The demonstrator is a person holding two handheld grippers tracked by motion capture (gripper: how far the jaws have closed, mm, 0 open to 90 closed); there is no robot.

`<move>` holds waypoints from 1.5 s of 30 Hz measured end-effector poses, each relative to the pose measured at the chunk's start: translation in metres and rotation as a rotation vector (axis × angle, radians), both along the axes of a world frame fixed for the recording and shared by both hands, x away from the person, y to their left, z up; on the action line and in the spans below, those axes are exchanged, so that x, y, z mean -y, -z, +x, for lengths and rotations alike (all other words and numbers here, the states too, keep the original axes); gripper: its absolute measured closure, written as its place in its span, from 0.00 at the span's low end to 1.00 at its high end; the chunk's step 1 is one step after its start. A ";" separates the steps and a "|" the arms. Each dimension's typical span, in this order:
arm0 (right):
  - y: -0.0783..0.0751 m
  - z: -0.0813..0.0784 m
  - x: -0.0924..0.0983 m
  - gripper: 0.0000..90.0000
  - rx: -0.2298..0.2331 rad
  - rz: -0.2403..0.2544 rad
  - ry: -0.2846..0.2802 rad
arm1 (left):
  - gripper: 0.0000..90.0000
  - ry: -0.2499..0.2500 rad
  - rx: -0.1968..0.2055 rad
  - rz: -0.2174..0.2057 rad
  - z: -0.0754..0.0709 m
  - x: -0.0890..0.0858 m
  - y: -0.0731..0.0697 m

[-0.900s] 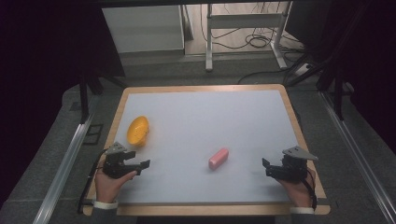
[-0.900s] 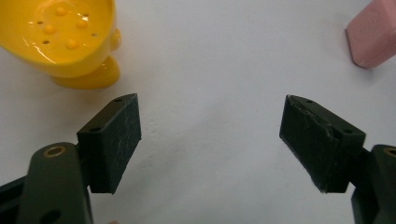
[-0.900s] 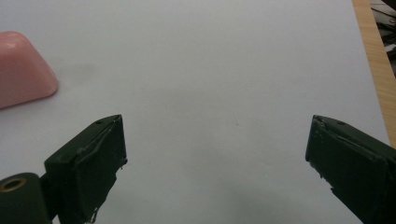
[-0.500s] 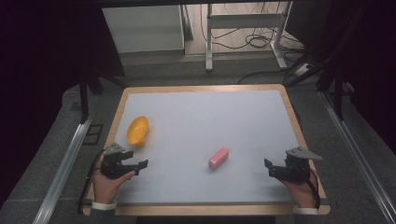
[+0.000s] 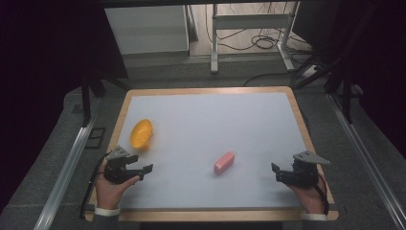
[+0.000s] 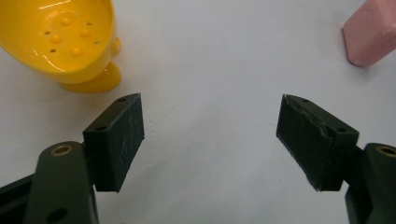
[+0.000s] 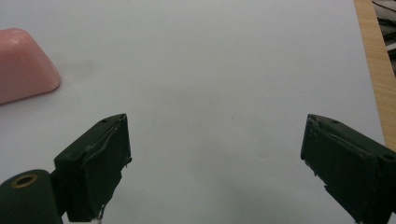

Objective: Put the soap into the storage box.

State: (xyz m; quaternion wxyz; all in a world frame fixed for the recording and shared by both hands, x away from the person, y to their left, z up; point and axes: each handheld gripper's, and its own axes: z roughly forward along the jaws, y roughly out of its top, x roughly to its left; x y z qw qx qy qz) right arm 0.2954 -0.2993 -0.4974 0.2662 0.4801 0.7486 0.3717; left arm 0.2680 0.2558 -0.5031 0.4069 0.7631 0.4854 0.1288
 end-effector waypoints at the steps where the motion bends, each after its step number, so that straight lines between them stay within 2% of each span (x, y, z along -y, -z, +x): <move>1: 0.000 0.000 0.000 0.09 0.000 0.000 0.000 | 0.27 0.003 0.003 0.003 0.000 0.001 -0.001; 8: 0.001 -0.001 0.001 0.09 -0.001 -0.007 0.006 | 0.27 0.012 0.008 -0.003 -0.001 0.003 -0.005; 13: 0.000 -0.001 0.000 0.09 0.000 -0.013 0.008 | 0.27 0.035 -0.006 0.013 -0.001 0.009 -0.010; 19: 0.000 -0.002 0.001 0.09 0.001 -0.024 0.012 | 0.29 0.044 0.003 0.034 0.001 0.017 -0.013; 21: 0.000 -0.002 0.002 0.09 0.001 -0.017 0.012 | 0.29 0.060 -0.014 0.040 0.003 0.022 -0.016; 32: -0.001 -0.004 0.003 0.10 0.003 -0.013 0.013 | 0.29 0.124 -0.017 0.083 0.010 0.051 -0.031; 45: -0.001 -0.005 0.004 0.10 0.007 -0.014 0.020 | 0.29 0.197 -0.022 0.116 0.015 0.080 -0.032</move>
